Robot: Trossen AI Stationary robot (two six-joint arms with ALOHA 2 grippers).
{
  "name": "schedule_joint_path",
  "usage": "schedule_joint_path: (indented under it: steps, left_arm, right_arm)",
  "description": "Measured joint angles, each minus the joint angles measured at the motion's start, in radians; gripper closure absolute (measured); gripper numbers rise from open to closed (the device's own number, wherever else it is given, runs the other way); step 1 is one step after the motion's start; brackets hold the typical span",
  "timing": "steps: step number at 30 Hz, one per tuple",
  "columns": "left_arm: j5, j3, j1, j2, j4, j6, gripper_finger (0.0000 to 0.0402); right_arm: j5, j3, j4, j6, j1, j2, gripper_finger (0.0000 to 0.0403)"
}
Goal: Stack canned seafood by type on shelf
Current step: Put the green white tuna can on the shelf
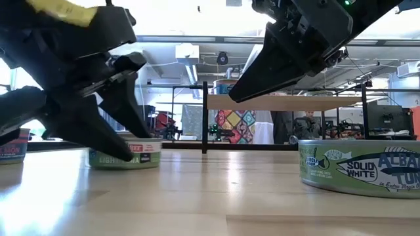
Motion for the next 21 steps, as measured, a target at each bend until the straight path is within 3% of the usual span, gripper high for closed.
schedule_joint_path:
  steps: [8, 15, 21]
  left_arm:
    - [0.096, 0.0, 0.023, 0.007, 0.253, 0.248, 0.0261]
    - [0.136, 0.0, -0.021, -0.025, 0.192, 0.185, 0.0261]
    - [0.071, 0.0, -0.046, -0.025, 0.122, 0.132, 0.0261]
  right_arm:
    - [0.0, 0.0, -0.002, 0.0, 0.0, 0.0, 0.0258]
    - [0.0, 0.0, -0.011, -0.007, 0.0, 0.0, 0.0258]
    - [0.0, 0.0, -0.011, -0.009, 0.0, 0.0, 0.0258]
